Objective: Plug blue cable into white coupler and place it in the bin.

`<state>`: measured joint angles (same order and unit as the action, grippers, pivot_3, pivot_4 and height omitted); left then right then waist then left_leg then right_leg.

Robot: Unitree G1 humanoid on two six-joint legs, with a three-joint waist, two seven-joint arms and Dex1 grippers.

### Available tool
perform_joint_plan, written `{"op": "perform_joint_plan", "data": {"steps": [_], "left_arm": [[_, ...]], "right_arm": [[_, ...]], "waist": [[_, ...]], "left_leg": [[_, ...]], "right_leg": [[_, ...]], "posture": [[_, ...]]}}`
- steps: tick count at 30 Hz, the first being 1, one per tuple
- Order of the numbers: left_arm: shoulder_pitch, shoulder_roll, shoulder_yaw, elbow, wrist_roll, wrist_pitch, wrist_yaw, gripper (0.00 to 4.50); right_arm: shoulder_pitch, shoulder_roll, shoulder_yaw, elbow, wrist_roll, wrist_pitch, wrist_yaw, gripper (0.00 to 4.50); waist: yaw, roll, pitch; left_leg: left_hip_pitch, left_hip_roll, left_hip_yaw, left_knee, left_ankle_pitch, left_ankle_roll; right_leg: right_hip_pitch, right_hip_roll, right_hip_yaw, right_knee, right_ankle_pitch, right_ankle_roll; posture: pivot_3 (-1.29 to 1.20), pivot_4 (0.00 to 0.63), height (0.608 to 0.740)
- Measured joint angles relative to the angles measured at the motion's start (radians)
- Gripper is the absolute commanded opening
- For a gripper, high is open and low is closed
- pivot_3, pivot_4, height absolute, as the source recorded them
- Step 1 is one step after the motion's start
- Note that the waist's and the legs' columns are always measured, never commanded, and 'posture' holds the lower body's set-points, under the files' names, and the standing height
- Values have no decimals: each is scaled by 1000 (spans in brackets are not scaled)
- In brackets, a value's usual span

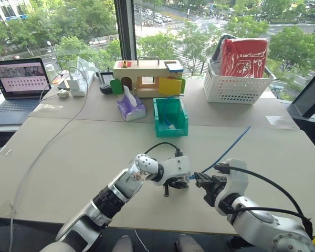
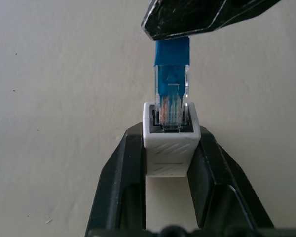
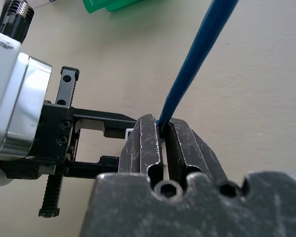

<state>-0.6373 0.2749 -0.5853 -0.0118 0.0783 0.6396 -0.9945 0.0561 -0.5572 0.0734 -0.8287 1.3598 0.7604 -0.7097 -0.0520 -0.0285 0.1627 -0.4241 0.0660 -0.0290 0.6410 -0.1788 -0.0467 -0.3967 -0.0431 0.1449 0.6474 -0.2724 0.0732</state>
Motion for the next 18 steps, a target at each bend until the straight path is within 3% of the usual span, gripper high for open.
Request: {"op": "perform_joint_plan", "data": {"steps": [6, 18], "left_arm": [[-10, -19, 13, -56, -21, 174, 27, 668], [-13, 13, -18, -84, -29, 182, 47, 668]], "right_arm": [[-6, 0, 8, 5, 11, 3, 2, 0], [-45, -8, 20, 37, 20, 14, 33, 0]], "waist": [[-8, -1, 0], [-20, -2, -1]], "left_leg": [[0, 0, 0, 0, 0, 0], [2, 1, 0, -1, 0, 0]], "right_leg": [[0, 0, 0, 0, 0, 0], [0, 0, 0, 0, -1, -1]], "posture": [[0, 150, 724], [0, 150, 724]]}}
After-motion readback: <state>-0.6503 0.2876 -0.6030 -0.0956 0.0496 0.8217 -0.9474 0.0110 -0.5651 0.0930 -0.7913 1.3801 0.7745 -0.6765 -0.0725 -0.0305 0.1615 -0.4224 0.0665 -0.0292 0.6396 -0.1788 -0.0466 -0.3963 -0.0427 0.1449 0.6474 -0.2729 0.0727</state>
